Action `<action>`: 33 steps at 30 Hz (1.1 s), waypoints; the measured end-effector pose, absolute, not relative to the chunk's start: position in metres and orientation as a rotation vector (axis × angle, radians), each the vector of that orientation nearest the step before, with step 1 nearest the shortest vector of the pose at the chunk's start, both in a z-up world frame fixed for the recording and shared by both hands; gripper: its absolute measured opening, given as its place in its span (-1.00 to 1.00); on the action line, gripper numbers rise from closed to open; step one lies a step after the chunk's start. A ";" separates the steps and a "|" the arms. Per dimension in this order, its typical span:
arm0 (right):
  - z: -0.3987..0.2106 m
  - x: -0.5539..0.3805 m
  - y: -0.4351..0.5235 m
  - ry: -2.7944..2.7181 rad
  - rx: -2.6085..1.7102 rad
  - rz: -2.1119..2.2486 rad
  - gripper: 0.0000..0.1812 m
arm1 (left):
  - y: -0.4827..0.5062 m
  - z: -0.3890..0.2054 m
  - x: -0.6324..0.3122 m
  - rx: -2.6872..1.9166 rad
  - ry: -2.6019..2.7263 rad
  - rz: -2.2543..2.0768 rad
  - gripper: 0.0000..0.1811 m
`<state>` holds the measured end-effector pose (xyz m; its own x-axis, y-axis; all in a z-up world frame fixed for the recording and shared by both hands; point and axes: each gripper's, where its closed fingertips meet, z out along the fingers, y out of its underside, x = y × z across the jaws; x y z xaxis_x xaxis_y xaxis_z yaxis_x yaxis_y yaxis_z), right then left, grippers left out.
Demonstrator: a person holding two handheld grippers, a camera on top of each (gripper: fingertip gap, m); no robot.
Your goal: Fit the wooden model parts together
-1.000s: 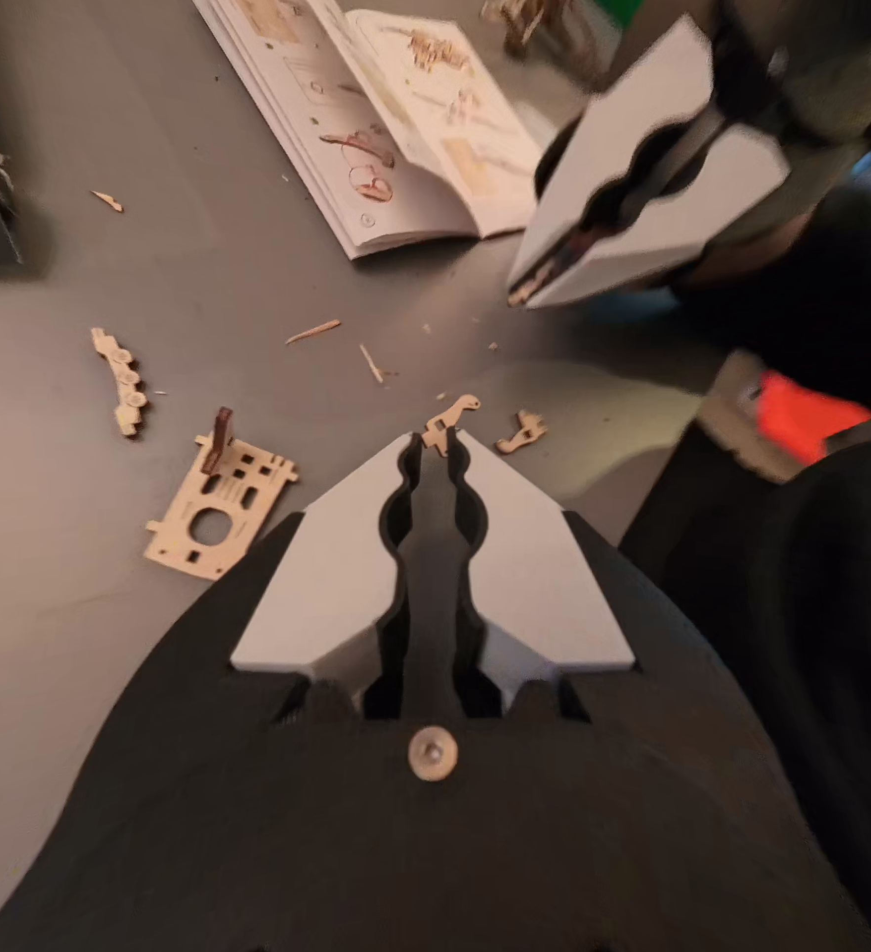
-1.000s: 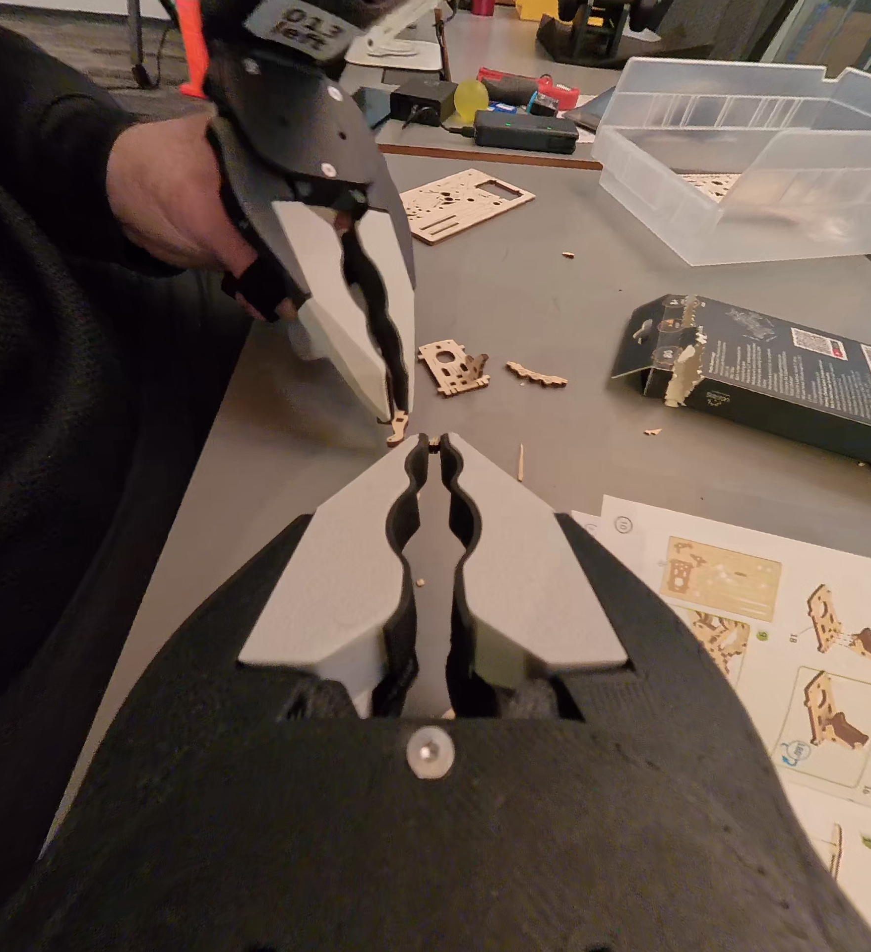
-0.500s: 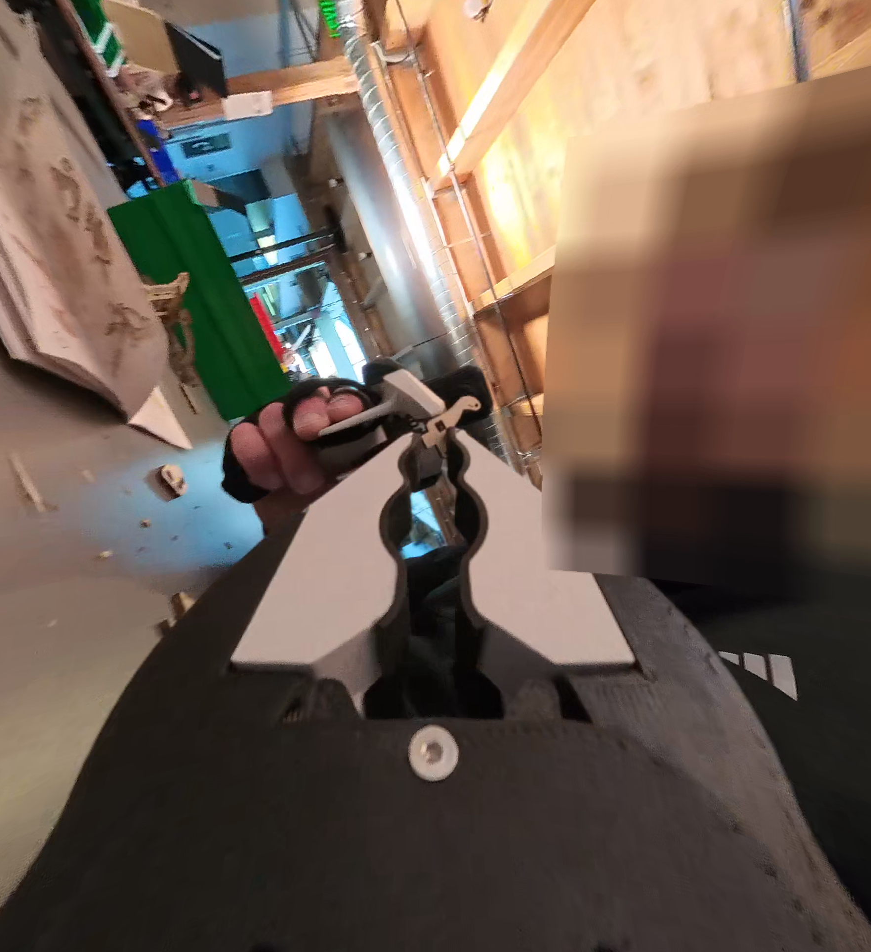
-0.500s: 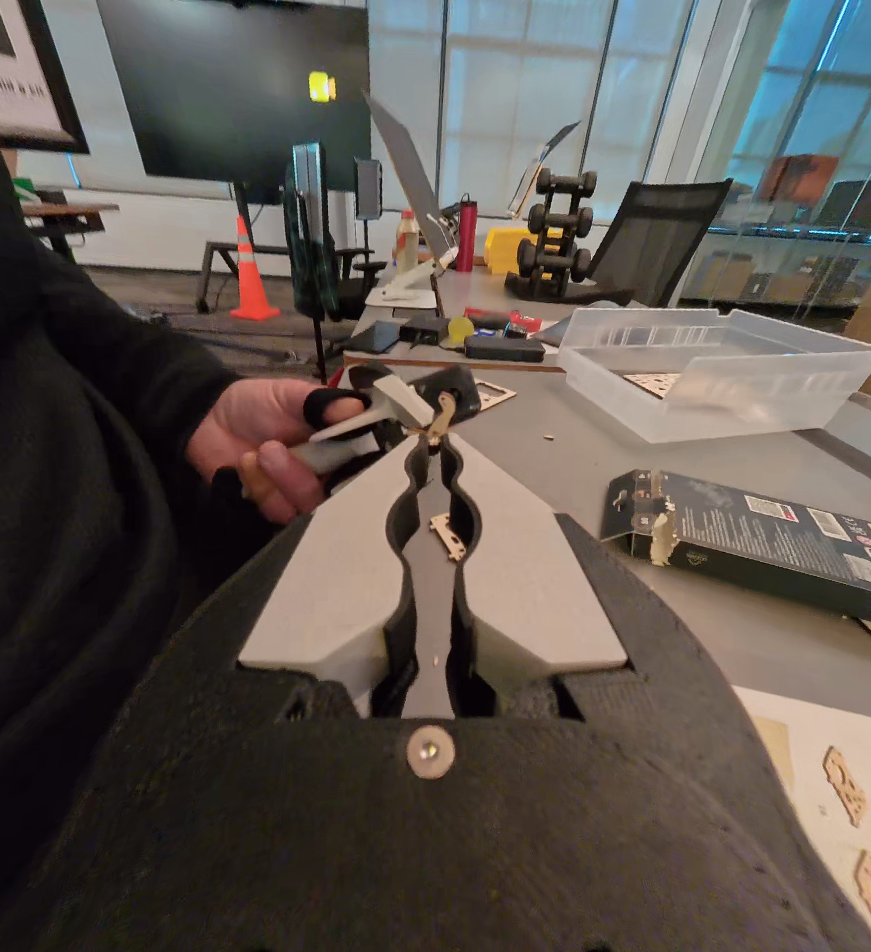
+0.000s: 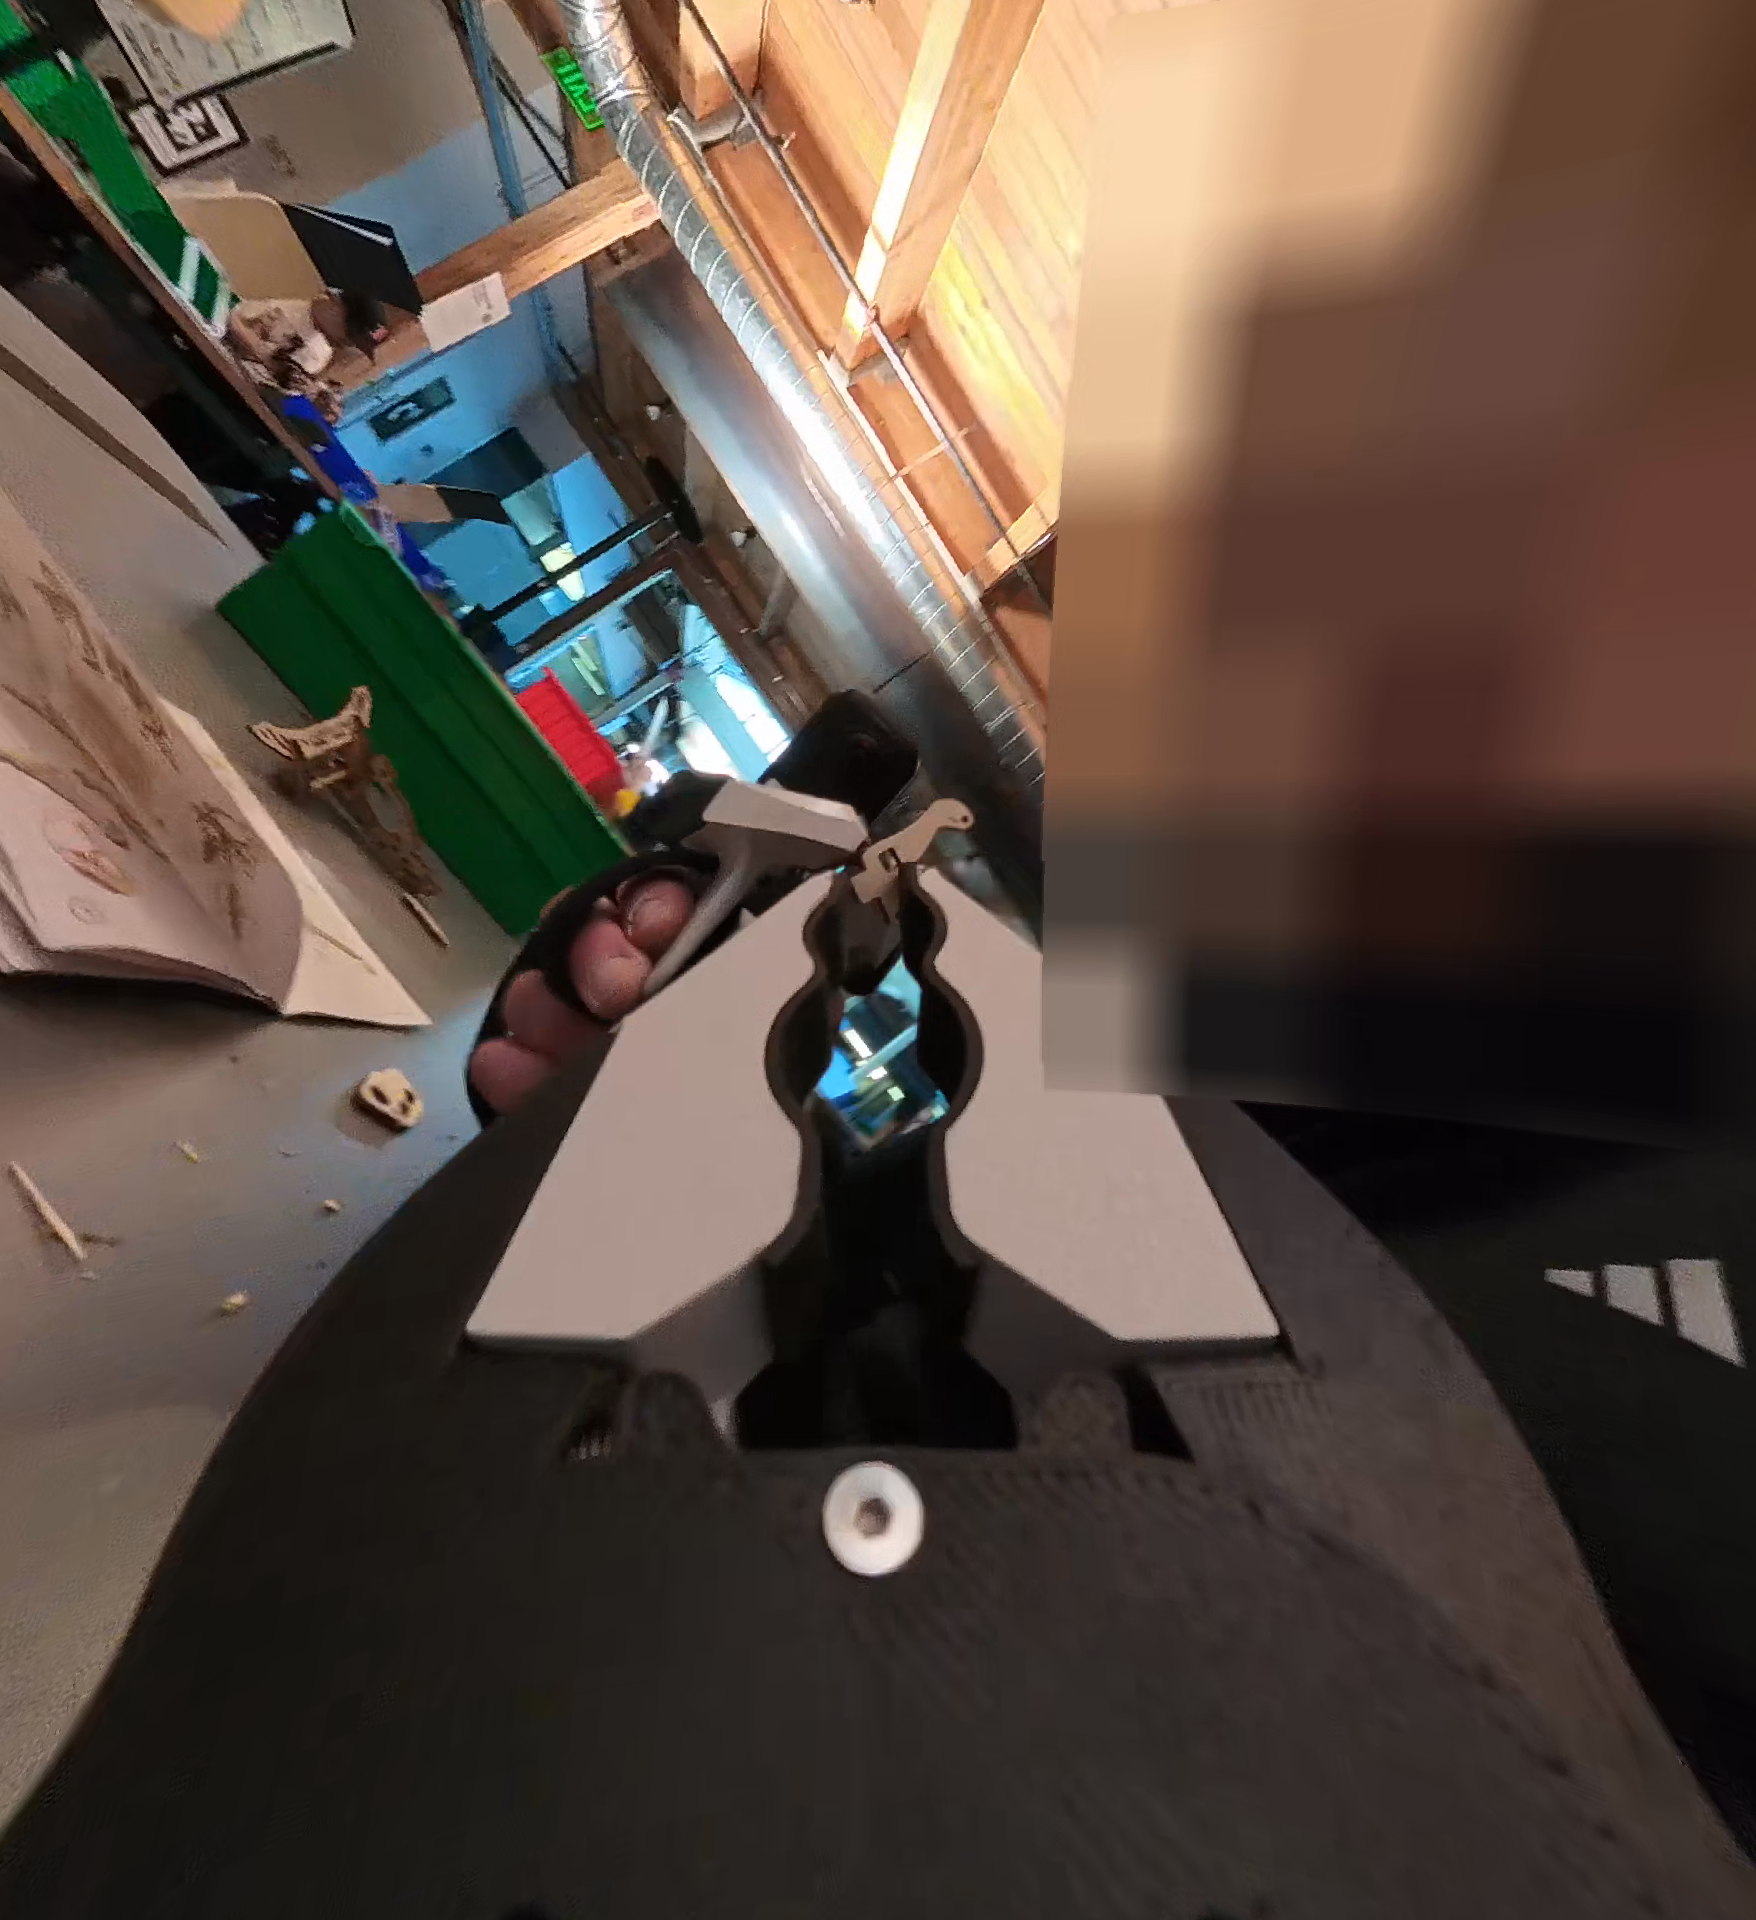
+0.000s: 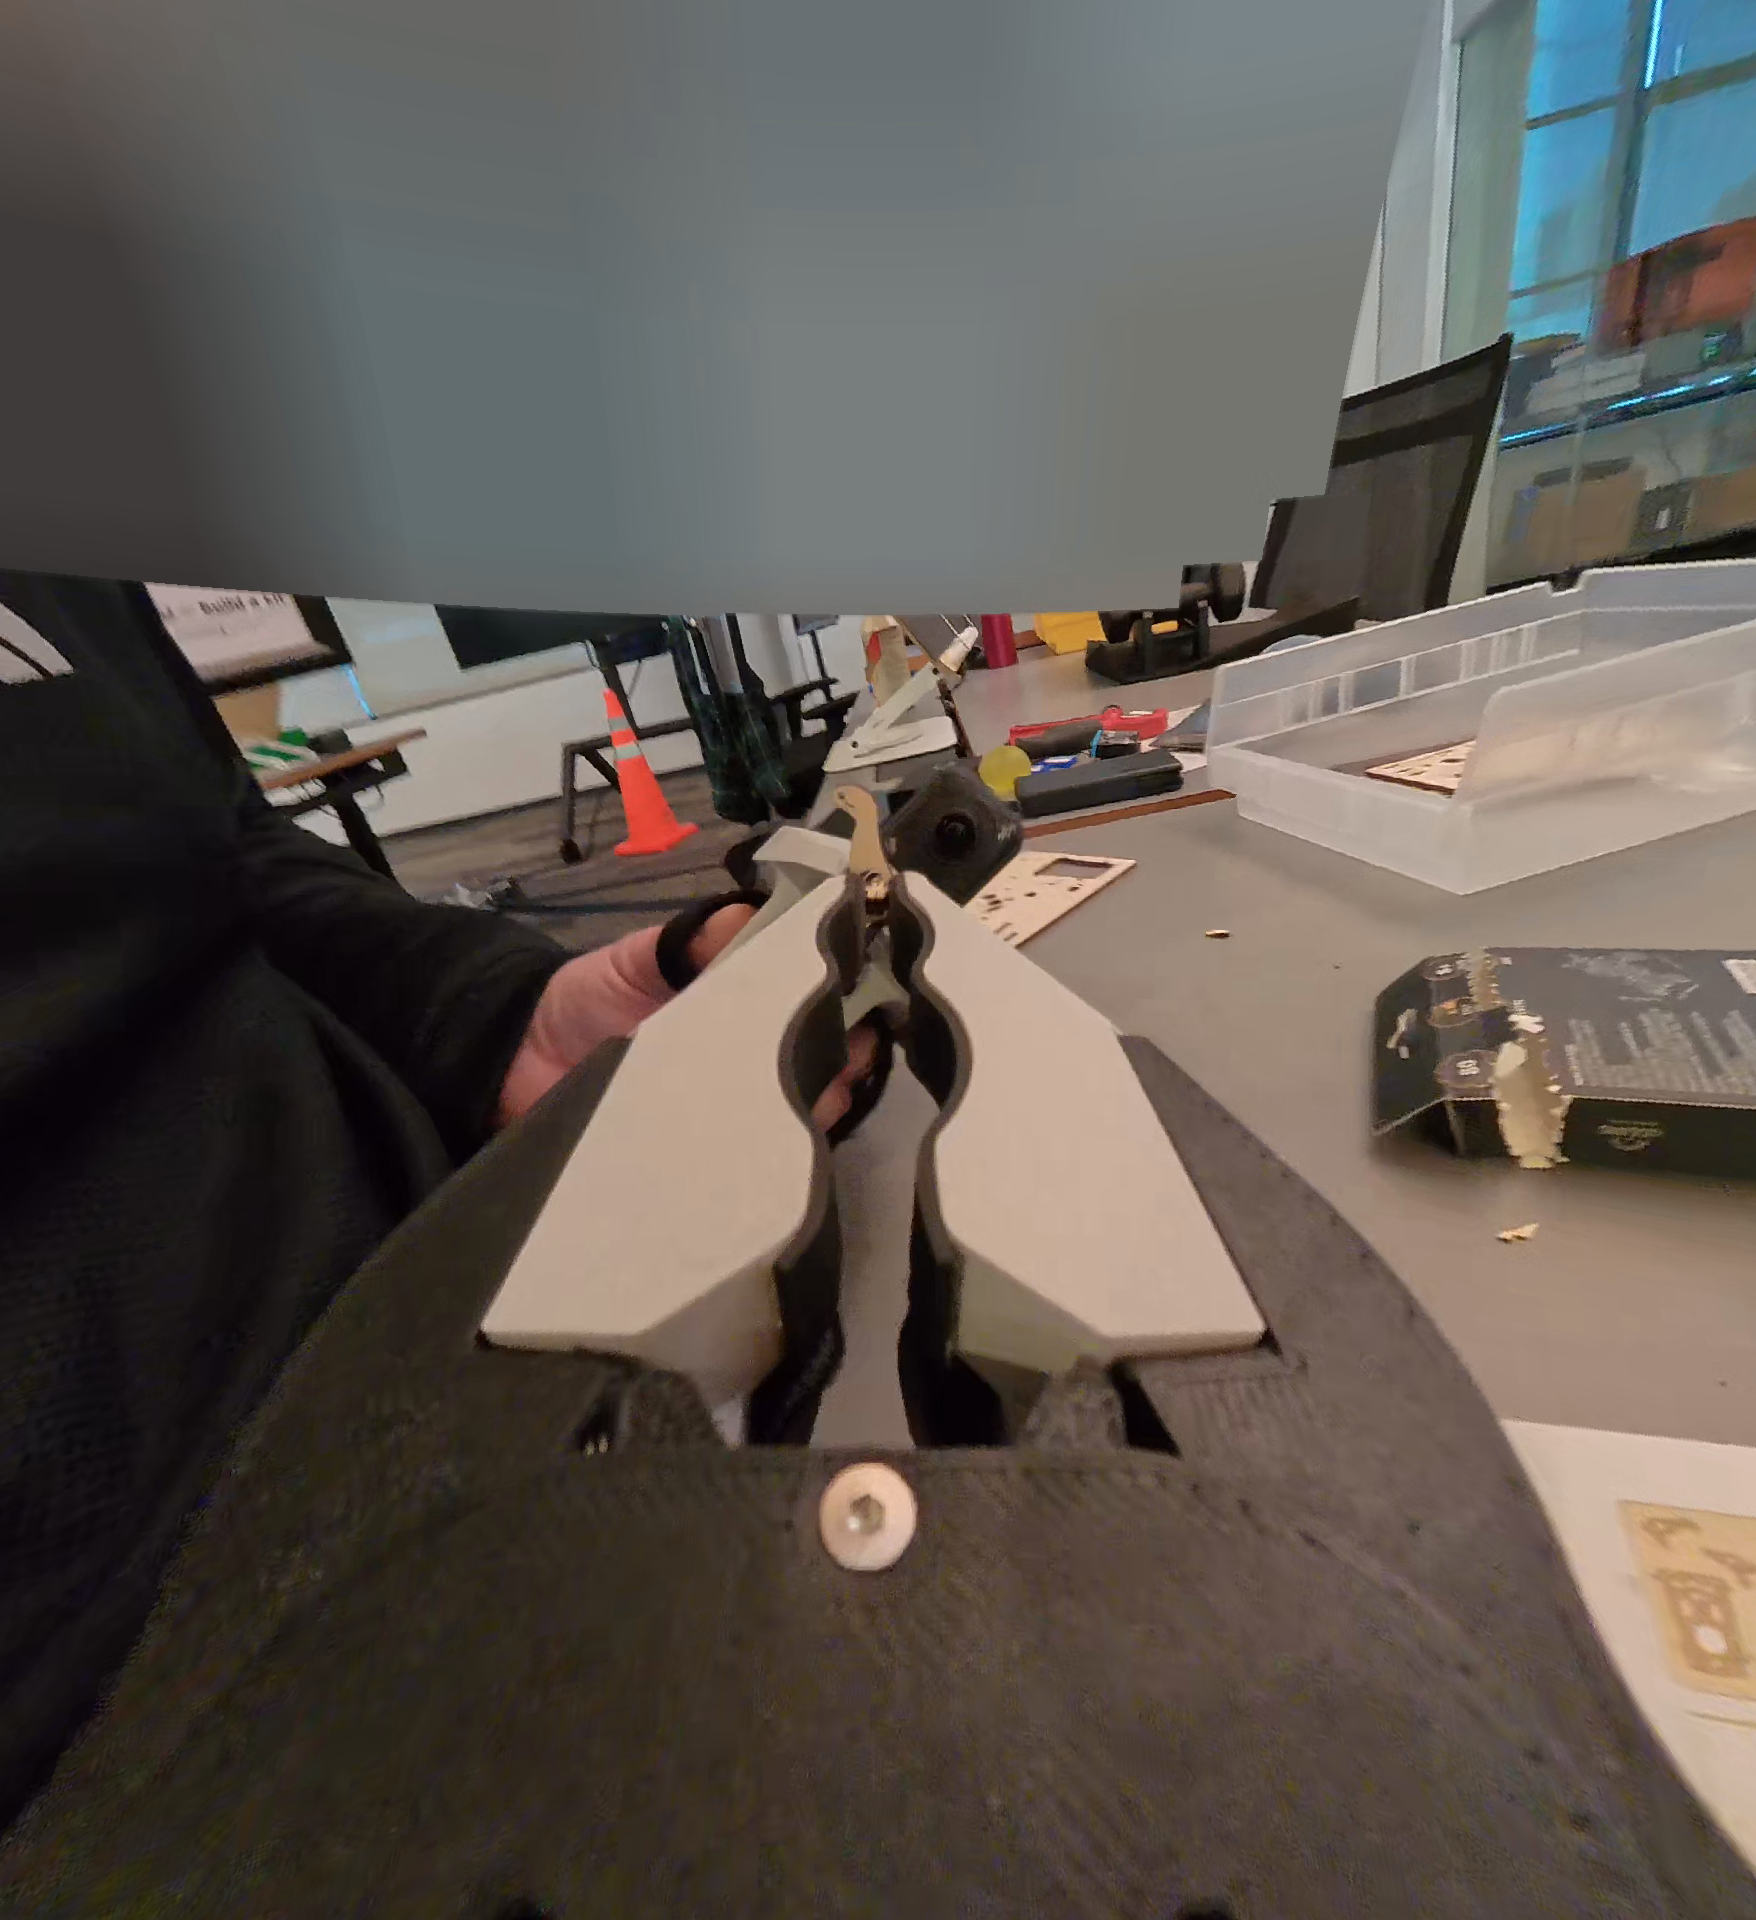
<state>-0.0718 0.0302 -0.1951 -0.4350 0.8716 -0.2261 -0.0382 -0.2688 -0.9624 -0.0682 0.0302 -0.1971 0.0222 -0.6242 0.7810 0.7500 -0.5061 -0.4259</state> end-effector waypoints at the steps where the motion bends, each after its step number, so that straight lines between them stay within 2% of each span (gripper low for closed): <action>1: -0.193 -0.071 0.031 -1.295 -1.087 1.807 -0.99 | 0.030 -0.196 -0.067 -1.280 -0.118 -1.653 -0.92; 18: -0.186 -0.072 0.027 -1.236 -1.152 2.020 -0.99 | 0.032 -0.200 -0.062 -1.546 0.203 -1.170 -1.00; 33: -0.199 -0.076 0.043 -1.281 -1.179 1.738 -1.00 | 0.049 -0.213 -0.067 -1.634 0.079 -1.056 -1.00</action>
